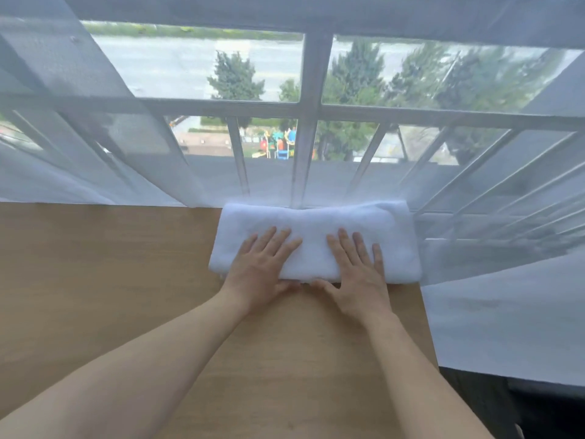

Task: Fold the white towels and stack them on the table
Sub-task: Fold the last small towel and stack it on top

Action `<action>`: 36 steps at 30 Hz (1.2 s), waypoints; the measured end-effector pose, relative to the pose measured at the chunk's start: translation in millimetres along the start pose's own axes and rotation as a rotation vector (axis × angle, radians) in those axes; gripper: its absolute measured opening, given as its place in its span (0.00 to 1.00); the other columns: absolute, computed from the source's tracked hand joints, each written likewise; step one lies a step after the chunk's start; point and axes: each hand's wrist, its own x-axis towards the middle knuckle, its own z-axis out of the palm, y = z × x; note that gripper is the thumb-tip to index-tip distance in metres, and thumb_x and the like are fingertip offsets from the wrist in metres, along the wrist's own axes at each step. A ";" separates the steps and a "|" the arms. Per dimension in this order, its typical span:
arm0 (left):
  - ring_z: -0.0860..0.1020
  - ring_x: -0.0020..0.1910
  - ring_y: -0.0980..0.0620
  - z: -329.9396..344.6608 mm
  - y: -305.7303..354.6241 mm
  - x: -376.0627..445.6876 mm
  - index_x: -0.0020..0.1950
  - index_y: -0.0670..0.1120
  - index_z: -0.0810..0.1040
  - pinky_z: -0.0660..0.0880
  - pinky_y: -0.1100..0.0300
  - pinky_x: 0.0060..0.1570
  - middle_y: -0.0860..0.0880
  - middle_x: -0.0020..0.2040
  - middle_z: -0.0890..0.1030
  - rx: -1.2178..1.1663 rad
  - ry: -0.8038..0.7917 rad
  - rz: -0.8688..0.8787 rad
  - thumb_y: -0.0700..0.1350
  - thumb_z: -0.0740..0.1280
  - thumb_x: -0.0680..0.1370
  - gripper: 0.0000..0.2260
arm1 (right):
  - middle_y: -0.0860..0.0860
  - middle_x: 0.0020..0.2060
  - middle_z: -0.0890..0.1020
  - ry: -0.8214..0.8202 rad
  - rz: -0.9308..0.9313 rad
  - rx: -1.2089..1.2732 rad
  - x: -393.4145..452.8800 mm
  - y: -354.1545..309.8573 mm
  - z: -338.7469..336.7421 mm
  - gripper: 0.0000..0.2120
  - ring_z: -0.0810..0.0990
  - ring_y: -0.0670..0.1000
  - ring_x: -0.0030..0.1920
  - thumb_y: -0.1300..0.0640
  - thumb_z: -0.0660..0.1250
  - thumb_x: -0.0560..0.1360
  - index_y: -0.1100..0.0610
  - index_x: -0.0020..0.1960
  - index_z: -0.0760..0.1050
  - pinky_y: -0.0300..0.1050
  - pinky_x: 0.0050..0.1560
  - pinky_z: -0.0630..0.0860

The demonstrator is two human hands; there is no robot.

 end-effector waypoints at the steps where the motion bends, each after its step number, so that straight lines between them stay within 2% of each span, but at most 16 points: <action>1: 0.71 0.73 0.42 0.2 -2.5 1.3 0.74 0.52 0.72 0.68 0.43 0.68 0.47 0.75 0.72 0.043 0.059 0.046 0.63 0.73 0.71 0.34 | 0.42 0.80 0.41 0.007 -0.014 -0.002 0.6 2.0 -0.9 0.43 0.40 0.48 0.80 0.25 0.51 0.73 0.42 0.81 0.42 0.56 0.77 0.33; 4: 0.81 0.62 0.42 -2.2 -16.5 6.0 0.65 0.48 0.82 0.78 0.47 0.54 0.46 0.65 0.81 0.113 0.205 0.168 0.55 0.79 0.69 0.27 | 0.44 0.81 0.52 0.057 -0.063 -0.009 2.4 9.9 -6.7 0.37 0.51 0.49 0.80 0.32 0.55 0.76 0.42 0.81 0.52 0.58 0.78 0.45; 6: 0.83 0.59 0.44 -7.1 -25.9 7.1 0.60 0.47 0.84 0.80 0.51 0.48 0.47 0.62 0.83 0.092 0.265 0.218 0.51 0.79 0.70 0.20 | 0.45 0.79 0.60 0.080 -0.081 0.013 5.4 18.7 -12.3 0.32 0.59 0.49 0.79 0.38 0.61 0.78 0.44 0.80 0.59 0.55 0.77 0.52; 8: 0.85 0.54 0.46 -14.5 -34.4 7.8 0.56 0.46 0.85 0.81 0.53 0.43 0.49 0.58 0.85 0.040 0.288 0.246 0.50 0.76 0.73 0.15 | 0.46 0.77 0.65 0.098 -0.095 0.027 9.8 28.8 -19.3 0.30 0.63 0.48 0.77 0.42 0.65 0.78 0.47 0.78 0.64 0.52 0.75 0.57; 10: 0.86 0.42 0.48 -24.6 -40.3 8.3 0.51 0.47 0.86 0.80 0.56 0.36 0.51 0.50 0.87 0.009 0.286 0.205 0.52 0.75 0.72 0.12 | 0.47 0.74 0.70 0.115 -0.124 0.040 15.1 37.8 -26.4 0.28 0.67 0.48 0.75 0.44 0.68 0.77 0.48 0.75 0.69 0.49 0.72 0.60; 12: 0.83 0.32 0.47 -33.7 -46.8 8.9 0.47 0.48 0.87 0.77 0.57 0.32 0.52 0.42 0.87 -0.020 0.251 0.087 0.53 0.75 0.69 0.11 | 0.48 0.72 0.74 0.128 -0.131 0.054 18.5 48.2 -30.5 0.26 0.71 0.48 0.73 0.45 0.71 0.76 0.49 0.73 0.73 0.47 0.70 0.59; 15: 0.80 0.33 0.49 -41.7 -61.0 5.5 0.48 0.52 0.87 0.71 0.58 0.37 0.51 0.38 0.86 -0.108 0.144 -0.130 0.51 0.80 0.69 0.09 | 0.47 0.72 0.73 0.106 -0.081 0.076 18.0 66.5 -34.8 0.25 0.69 0.46 0.74 0.47 0.71 0.77 0.47 0.72 0.73 0.45 0.74 0.56; 17: 0.76 0.36 0.52 -47.7 -68.6 5.4 0.46 0.57 0.86 0.71 0.58 0.41 0.55 0.35 0.81 -0.191 0.033 -0.259 0.53 0.78 0.70 0.07 | 0.46 0.73 0.72 0.093 -0.051 0.090 16.8 76.5 -36.7 0.24 0.67 0.46 0.75 0.48 0.70 0.77 0.46 0.73 0.72 0.46 0.74 0.56; 20: 0.76 0.36 0.58 -52.4 -73.4 6.7 0.40 0.61 0.84 0.71 0.62 0.40 0.58 0.32 0.79 -0.380 -0.016 -0.349 0.53 0.79 0.68 0.06 | 0.46 0.73 0.72 0.051 -0.033 0.098 18.1 84.3 -39.9 0.24 0.66 0.46 0.75 0.49 0.70 0.77 0.46 0.72 0.73 0.48 0.74 0.59; 24: 0.78 0.40 0.57 -55.8 -75.0 2.1 0.40 0.62 0.83 0.73 0.57 0.43 0.60 0.35 0.81 -0.478 -0.034 -0.372 0.49 0.80 0.68 0.09 | 0.48 0.73 0.73 0.012 -0.020 0.107 21.1 86.7 -44.0 0.27 0.66 0.47 0.75 0.63 0.70 0.75 0.48 0.72 0.73 0.45 0.74 0.60; 26: 0.78 0.39 0.60 -57.9 -73.0 -1.5 0.40 0.63 0.81 0.73 0.56 0.43 0.62 0.34 0.80 -0.481 -0.022 -0.366 0.48 0.79 0.69 0.11 | 0.49 0.72 0.74 0.023 0.012 0.127 19.9 81.7 -45.9 0.27 0.69 0.49 0.74 0.66 0.68 0.75 0.49 0.71 0.75 0.46 0.72 0.63; 29: 0.77 0.37 0.62 -65.2 -69.8 -4.5 0.41 0.60 0.83 0.73 0.59 0.41 0.64 0.33 0.80 -0.461 0.048 -0.351 0.47 0.79 0.70 0.09 | 0.53 0.64 0.81 0.049 0.150 0.134 20.1 70.5 -57.2 0.21 0.78 0.57 0.63 0.60 0.67 0.77 0.46 0.68 0.77 0.49 0.58 0.72; 32: 0.77 0.38 0.65 -83.1 -74.2 -7.6 0.41 0.58 0.83 0.67 0.71 0.39 0.70 0.36 0.79 -0.483 0.090 -0.296 0.43 0.80 0.69 0.11 | 0.52 0.57 0.84 0.087 0.141 0.088 17.7 60.1 -72.8 0.19 0.81 0.58 0.56 0.58 0.66 0.78 0.45 0.67 0.77 0.48 0.50 0.71; 34: 0.76 0.40 0.69 -101.2 -81.1 -18.0 0.43 0.54 0.85 0.67 0.75 0.40 0.73 0.38 0.78 -0.449 0.147 -0.232 0.42 0.81 0.68 0.09 | 0.50 0.59 0.84 0.126 0.115 0.076 14.1 47.9 -84.8 0.20 0.81 0.57 0.57 0.59 0.66 0.77 0.45 0.67 0.77 0.47 0.49 0.70; 36: 0.78 0.39 0.66 -116.8 -90.6 -30.9 0.45 0.52 0.86 0.68 0.75 0.40 0.71 0.39 0.80 -0.411 0.199 -0.224 0.43 0.82 0.67 0.10 | 0.50 0.62 0.82 0.126 0.091 0.063 12.8 32.3 -95.3 0.22 0.79 0.58 0.61 0.60 0.67 0.77 0.46 0.69 0.76 0.49 0.53 0.73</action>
